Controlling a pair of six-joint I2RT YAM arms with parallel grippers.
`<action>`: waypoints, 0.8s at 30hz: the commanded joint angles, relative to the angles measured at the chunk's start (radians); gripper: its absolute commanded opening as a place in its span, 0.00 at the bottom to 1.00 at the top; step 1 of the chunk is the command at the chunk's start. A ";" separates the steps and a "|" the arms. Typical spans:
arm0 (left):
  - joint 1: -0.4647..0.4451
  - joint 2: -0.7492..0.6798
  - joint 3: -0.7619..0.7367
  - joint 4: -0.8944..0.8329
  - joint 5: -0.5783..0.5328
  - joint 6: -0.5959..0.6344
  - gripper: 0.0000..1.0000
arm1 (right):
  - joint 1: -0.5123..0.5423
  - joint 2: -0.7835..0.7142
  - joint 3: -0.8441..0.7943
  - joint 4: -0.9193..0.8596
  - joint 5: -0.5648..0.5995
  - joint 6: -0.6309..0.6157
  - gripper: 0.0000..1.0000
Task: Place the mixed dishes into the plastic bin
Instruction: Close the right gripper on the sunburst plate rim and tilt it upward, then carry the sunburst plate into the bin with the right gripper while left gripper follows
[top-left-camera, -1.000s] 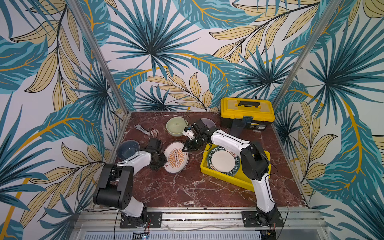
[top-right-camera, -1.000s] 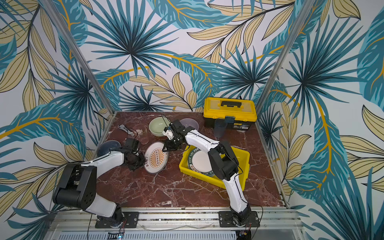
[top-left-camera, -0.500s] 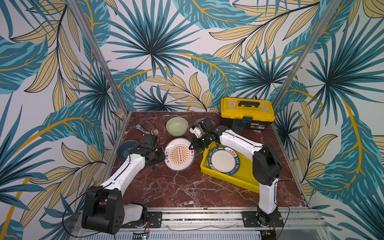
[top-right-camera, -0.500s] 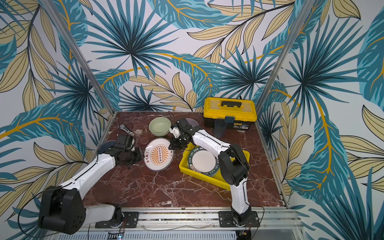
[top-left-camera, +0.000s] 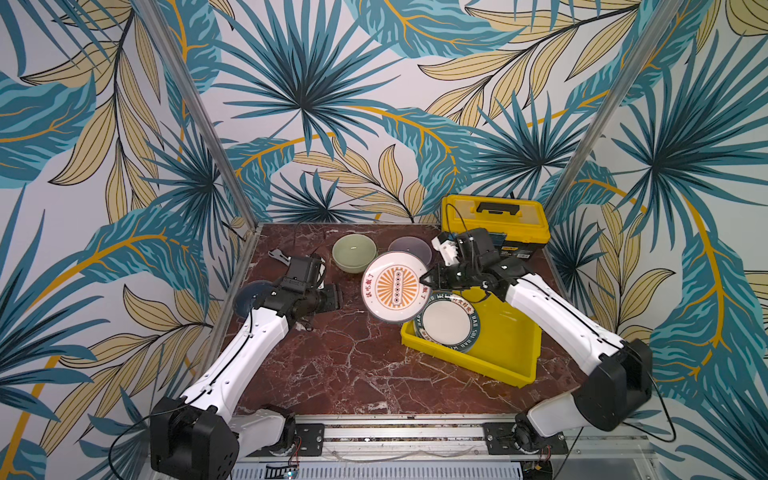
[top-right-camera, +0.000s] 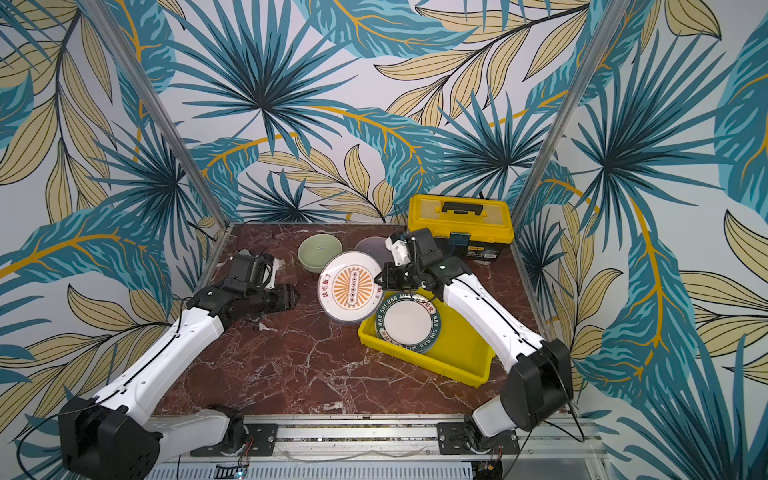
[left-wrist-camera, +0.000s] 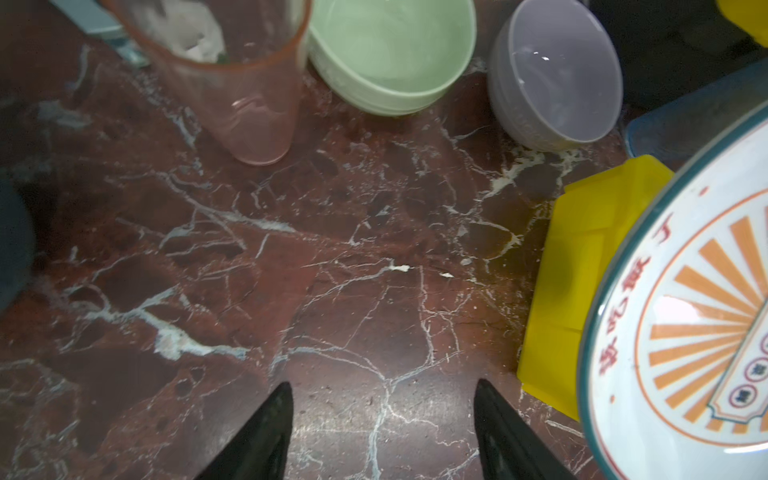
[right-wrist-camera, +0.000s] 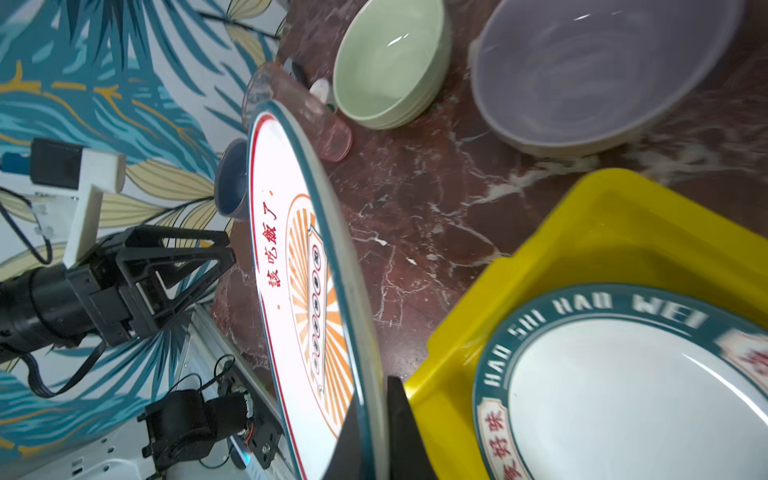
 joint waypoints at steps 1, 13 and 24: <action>-0.062 0.058 0.062 0.030 0.003 0.058 0.69 | -0.037 -0.136 -0.098 -0.013 0.058 0.021 0.00; -0.280 0.388 0.272 0.117 0.103 0.104 0.50 | -0.177 -0.451 -0.389 -0.078 0.145 0.103 0.00; -0.361 0.518 0.338 0.116 0.153 0.080 0.48 | -0.330 -0.487 -0.540 -0.015 0.048 0.125 0.00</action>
